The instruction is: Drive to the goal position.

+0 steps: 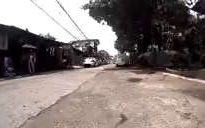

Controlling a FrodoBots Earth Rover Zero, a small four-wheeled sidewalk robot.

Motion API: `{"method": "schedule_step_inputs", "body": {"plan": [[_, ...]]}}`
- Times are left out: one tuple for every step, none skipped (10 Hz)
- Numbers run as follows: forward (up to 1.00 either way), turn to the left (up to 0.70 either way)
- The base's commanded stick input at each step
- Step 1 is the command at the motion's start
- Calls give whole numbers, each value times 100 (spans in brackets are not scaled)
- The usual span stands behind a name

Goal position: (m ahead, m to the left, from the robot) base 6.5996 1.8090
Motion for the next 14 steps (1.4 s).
{"method": "schedule_step_inputs", "body": {"plan": [[70,0],[70,0],[70,0],[70,0],[70,0],[70,17],[70,12],[70,0],[70,0],[70,0],[70,0],[70,0],[70,0],[70,0]]}}
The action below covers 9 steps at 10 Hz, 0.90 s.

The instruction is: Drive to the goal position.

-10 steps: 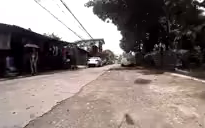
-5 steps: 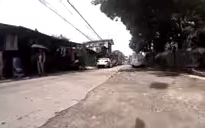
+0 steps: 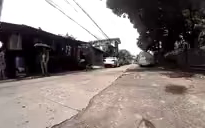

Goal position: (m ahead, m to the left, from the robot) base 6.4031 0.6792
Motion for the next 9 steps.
{"method": "schedule_step_inputs", "body": {"plan": [[70,0],[70,0],[70,0],[70,0],[70,0],[70,0],[70,0],[70,0],[70,0]]}}
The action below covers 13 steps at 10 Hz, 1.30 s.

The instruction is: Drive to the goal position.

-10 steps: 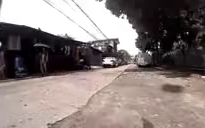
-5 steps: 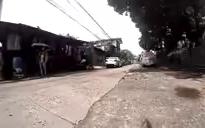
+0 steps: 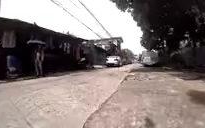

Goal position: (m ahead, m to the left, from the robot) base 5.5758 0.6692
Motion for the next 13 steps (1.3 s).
{"method": "schedule_step_inputs", "body": {"plan": [[70,0],[70,0],[70,0],[70,0],[70,0],[70,0],[70,0],[70,0],[70,0],[70,0],[70,0],[70,0],[70,0]]}}
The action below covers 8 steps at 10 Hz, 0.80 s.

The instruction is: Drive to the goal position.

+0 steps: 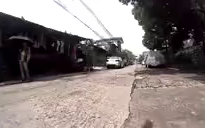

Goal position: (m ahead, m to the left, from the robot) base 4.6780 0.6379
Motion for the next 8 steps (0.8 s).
{"method": "schedule_step_inputs", "body": {"plan": [[70,0],[70,0],[70,0],[70,0],[70,0],[70,0],[70,0],[70,0]]}}
